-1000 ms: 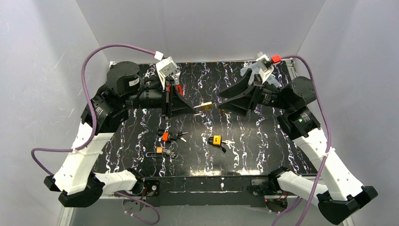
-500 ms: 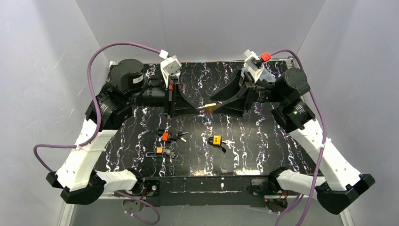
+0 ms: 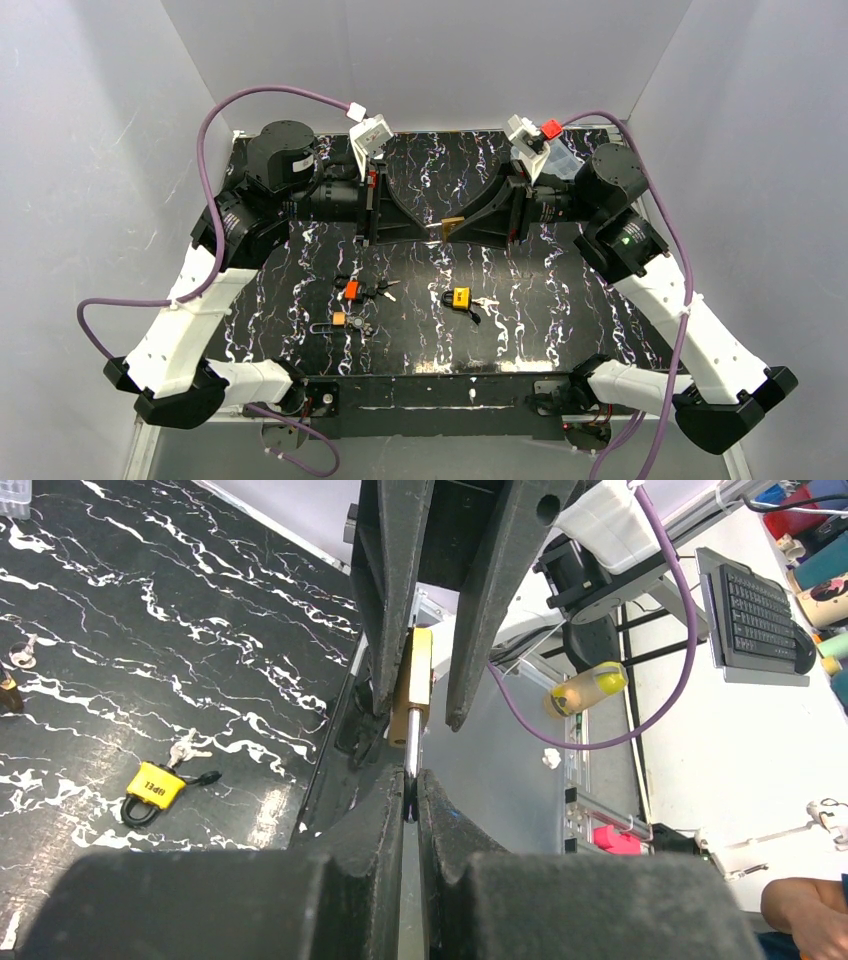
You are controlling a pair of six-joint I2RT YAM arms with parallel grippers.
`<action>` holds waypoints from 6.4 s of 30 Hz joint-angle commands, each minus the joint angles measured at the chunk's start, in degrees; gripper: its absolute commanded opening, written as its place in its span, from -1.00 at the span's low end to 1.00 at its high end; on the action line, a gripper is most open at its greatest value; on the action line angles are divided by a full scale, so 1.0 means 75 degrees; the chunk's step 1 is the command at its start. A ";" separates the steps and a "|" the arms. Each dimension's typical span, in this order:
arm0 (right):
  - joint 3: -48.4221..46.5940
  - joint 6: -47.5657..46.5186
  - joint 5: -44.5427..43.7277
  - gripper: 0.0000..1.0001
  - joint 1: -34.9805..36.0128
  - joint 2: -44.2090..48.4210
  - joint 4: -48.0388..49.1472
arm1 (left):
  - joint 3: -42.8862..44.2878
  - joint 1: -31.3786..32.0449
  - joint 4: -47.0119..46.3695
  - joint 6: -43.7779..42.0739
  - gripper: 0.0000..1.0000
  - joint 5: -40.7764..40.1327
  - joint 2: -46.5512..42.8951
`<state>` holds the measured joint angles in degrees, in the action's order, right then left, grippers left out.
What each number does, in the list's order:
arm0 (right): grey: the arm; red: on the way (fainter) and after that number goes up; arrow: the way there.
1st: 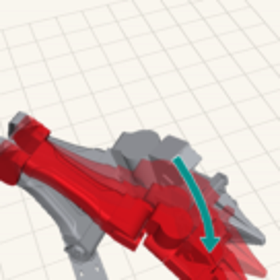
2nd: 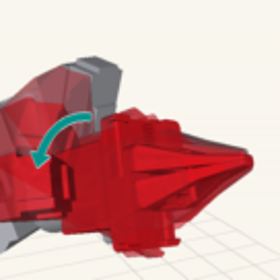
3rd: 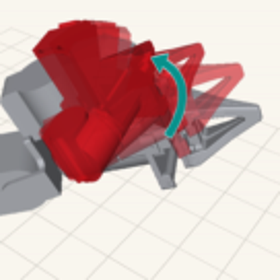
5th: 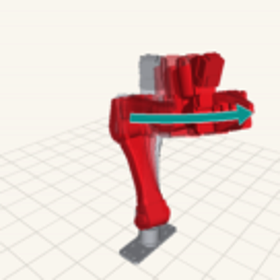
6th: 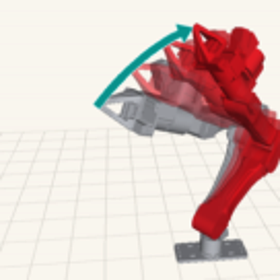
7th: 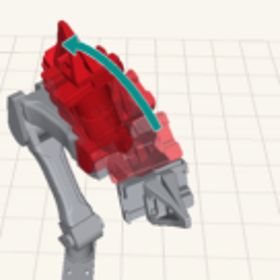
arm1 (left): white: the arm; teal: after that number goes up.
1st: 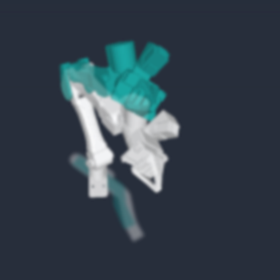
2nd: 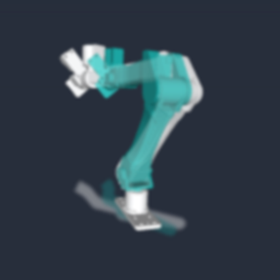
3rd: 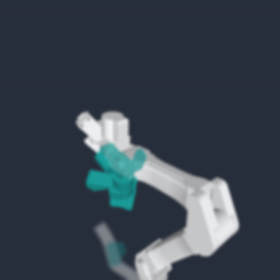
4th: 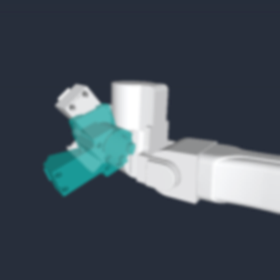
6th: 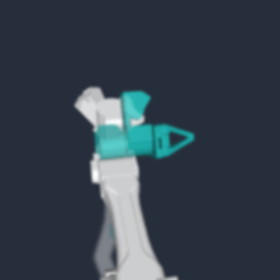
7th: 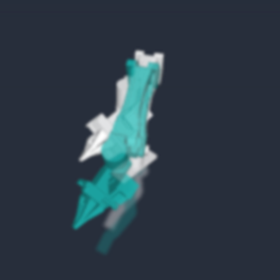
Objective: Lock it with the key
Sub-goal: Lock the lock.
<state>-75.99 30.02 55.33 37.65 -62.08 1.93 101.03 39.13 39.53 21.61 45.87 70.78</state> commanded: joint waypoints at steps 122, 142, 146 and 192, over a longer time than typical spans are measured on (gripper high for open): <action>-0.0552 0.0282 -0.4988 -0.97 0.1611 -0.1813 -0.2078 | 0.0575 0.1848 -0.2289 0.1281 -1.00 -0.0825 0.0824; 0.2466 0.1921 -0.1699 0.43 -0.0584 0.0315 0.1836 | -0.1141 0.0375 0.0290 -0.0081 -1.00 -0.4282 -0.0611; 0.2501 0.2104 -0.1431 0.35 -0.0614 0.0250 0.2313 | -0.1043 0.0289 0.0226 0.0118 -1.00 -0.3894 -0.0663; 0.1899 0.1216 -0.1379 -0.76 -0.0520 0.0040 0.1470 | -0.0559 -0.0486 -0.0029 0.0808 -1.00 -0.2255 -0.0317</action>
<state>-60.27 39.64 44.10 33.50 -62.72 10.46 94.89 36.07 40.73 27.18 27.31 69.08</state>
